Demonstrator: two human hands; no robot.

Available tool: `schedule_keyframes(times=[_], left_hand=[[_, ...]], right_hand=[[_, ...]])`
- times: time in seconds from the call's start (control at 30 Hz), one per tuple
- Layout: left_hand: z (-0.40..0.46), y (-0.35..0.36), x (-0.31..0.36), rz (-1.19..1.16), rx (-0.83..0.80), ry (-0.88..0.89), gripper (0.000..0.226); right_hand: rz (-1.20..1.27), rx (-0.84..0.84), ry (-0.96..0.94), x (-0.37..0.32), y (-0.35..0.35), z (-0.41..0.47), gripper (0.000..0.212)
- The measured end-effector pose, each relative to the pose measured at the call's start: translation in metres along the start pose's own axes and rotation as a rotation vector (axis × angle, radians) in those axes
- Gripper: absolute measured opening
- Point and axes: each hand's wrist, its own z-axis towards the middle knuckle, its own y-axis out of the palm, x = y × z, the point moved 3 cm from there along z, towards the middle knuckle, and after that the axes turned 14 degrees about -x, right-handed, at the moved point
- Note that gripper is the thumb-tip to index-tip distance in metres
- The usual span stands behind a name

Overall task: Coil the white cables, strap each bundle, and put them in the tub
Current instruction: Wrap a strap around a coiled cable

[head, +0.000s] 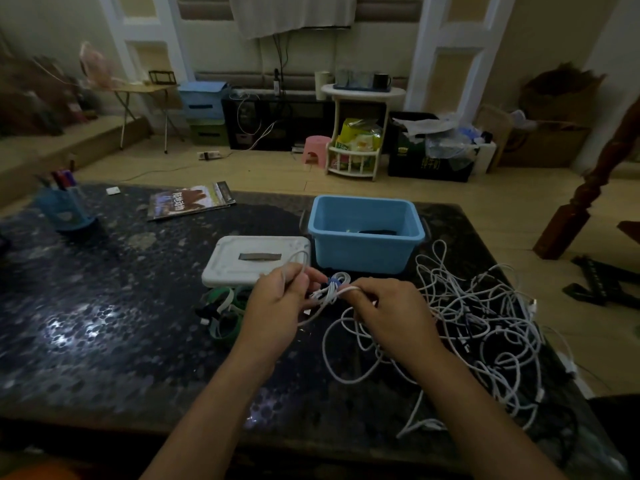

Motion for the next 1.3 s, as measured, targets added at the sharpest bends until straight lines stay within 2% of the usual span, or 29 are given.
schedule_keyframes(times=[0.1,0.27,0.33,0.47,0.57,0.67,0.8,0.87,0.97,1.07,1.17,1.3], left_hand=[[-0.001,0.006,-0.002,-0.111,-0.096,-0.077,0.026],[-0.001,0.015,-0.004,0.054,-0.233,-0.095,0.033],[0.0,0.019,-0.007,0.034,-0.255,-0.133,0.033],[0.001,0.018,-0.007,-0.068,-0.22,-0.175,0.036],[-0.001,0.009,0.002,-0.176,-0.143,-0.086,0.039],[-0.002,-0.001,0.006,-0.249,-0.08,-0.021,0.041],[0.003,0.0,-0.007,-0.038,-0.051,-0.131,0.042],[0.004,0.004,-0.014,0.066,-0.086,-0.199,0.048],[0.001,0.012,-0.018,0.061,-0.144,-0.241,0.061],[0.002,0.019,-0.022,0.055,-0.205,-0.21,0.073],[0.006,0.019,-0.029,0.165,-0.206,-0.195,0.087],[0.005,0.018,-0.031,0.283,-0.138,-0.236,0.084]], right_hand=[[-0.025,0.023,0.008,0.002,0.001,-0.001,0.028],[-0.064,-0.02,0.008,-0.001,0.005,0.001,0.025],[-0.081,-0.008,0.017,-0.001,0.004,0.001,0.023],[-0.156,-0.06,0.073,0.004,0.003,0.001,0.021],[-0.222,-0.075,0.171,0.014,-0.002,0.0,0.02],[-0.144,-0.011,0.225,0.026,-0.009,-0.001,0.024],[-0.076,0.034,0.149,0.015,-0.008,-0.004,0.038],[-0.041,0.027,0.145,0.007,-0.006,-0.005,0.042],[-0.035,-0.011,0.149,-0.001,0.0,-0.005,0.043],[-0.115,-0.091,0.157,-0.01,0.01,-0.006,0.049],[-0.339,-0.148,0.139,-0.021,0.016,-0.008,0.034],[-0.492,-0.244,0.095,-0.034,0.02,-0.01,0.019]])
